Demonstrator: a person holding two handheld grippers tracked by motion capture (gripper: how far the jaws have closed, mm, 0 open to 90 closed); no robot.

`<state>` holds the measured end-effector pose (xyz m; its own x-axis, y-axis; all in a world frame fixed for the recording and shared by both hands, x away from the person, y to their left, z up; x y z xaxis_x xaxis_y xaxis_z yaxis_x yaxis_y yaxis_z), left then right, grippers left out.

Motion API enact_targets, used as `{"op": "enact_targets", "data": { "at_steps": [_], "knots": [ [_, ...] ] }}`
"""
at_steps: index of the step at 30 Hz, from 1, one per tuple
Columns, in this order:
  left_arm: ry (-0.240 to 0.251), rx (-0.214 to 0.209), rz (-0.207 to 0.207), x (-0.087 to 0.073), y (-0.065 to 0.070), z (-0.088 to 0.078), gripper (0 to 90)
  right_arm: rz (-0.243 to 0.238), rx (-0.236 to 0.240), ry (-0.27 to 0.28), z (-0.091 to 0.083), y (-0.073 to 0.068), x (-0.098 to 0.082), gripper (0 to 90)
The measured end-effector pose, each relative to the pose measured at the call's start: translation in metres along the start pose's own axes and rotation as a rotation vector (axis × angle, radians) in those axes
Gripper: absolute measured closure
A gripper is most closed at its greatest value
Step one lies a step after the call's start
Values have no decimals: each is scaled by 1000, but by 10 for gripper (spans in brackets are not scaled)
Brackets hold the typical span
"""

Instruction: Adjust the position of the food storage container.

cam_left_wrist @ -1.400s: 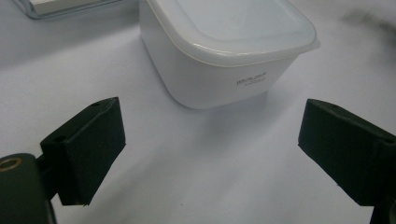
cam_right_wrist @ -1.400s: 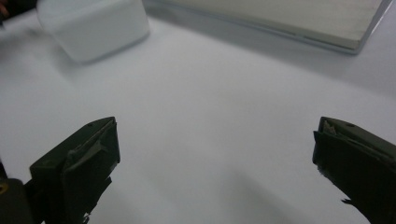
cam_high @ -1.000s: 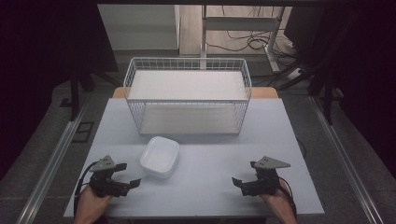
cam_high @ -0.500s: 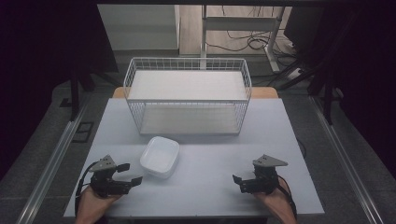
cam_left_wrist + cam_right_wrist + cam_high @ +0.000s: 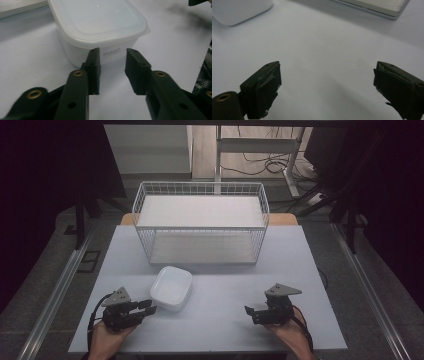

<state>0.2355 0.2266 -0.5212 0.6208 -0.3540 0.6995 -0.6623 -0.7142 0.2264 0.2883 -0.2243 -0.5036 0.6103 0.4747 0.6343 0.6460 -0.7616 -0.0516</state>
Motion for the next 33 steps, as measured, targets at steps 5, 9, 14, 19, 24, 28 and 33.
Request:
{"op": "enact_targets", "data": {
  "at_steps": [5,9,14,19,24,28,33],
  "knots": [
    [-10,-4,-13,3,-1,5,776,8,25,3,1,-3,7,174],
    [-29,4,-8,6,1,10,849,-4,47,19,4,-9,15,255],
    [-30,4,-33,7,0,12,890,-18,72,21,6,-13,23,378],
    [-31,-3,-45,8,-1,13,898,-58,111,8,13,-17,35,550],
    [-65,19,-31,8,2,17,898,-104,134,-2,26,-21,53,702],
    [-78,41,-59,7,-4,19,898,-111,167,6,41,-24,71,787],
    [-91,61,-76,8,-10,21,898,-131,182,11,65,-30,93,866]
  ]
}}
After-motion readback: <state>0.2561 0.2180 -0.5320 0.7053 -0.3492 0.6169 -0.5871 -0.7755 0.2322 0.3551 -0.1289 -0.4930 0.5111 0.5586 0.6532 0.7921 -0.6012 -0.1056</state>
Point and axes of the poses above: each handheld gripper's, and its own axes: z roughly forward along the jaws, x roughly out of its top, y roughly to its right, the point moved 1 cm from there along z, roughly forward along the jaws, and after that the axes turned 9 degrees about -y, right-handed, at the moved point
